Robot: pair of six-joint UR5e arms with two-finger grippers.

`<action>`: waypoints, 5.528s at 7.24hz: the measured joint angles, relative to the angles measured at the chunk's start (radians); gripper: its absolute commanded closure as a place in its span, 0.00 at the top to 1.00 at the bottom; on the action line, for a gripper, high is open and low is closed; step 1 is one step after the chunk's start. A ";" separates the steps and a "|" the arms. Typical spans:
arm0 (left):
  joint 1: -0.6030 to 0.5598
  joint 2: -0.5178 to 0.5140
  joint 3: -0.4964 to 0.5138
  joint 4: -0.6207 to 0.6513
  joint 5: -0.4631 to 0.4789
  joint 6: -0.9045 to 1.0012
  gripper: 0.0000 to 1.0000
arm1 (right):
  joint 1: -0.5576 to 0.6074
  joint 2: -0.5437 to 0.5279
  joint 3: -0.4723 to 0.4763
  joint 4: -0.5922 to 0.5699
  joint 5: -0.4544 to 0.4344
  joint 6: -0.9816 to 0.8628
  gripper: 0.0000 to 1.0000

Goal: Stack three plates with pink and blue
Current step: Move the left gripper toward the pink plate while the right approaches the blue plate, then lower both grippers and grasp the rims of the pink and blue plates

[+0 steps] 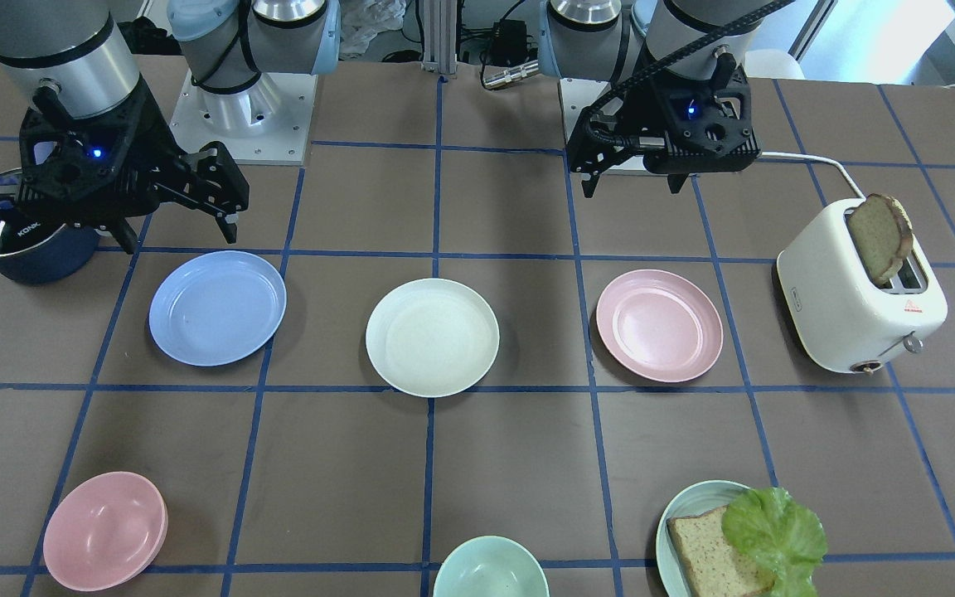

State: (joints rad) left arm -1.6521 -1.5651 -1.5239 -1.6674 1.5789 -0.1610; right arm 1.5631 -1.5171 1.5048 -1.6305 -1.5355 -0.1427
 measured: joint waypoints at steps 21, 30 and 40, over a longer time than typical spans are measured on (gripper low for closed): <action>0.013 -0.161 -0.415 0.613 0.064 0.044 0.52 | -0.340 0.078 0.539 -0.535 -0.004 -0.221 1.00; 0.020 -0.330 -0.420 0.677 0.184 -0.002 0.42 | -0.430 0.087 0.736 -0.620 0.006 -0.230 0.96; 0.021 -0.364 -0.413 0.679 0.179 -0.091 0.27 | -0.433 0.108 0.735 -0.619 0.008 -0.229 0.20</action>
State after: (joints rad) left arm -1.6306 -1.9290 -1.9373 -0.9884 1.7579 -0.2519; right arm 1.1305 -1.4092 2.2398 -2.2495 -1.5272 -0.3713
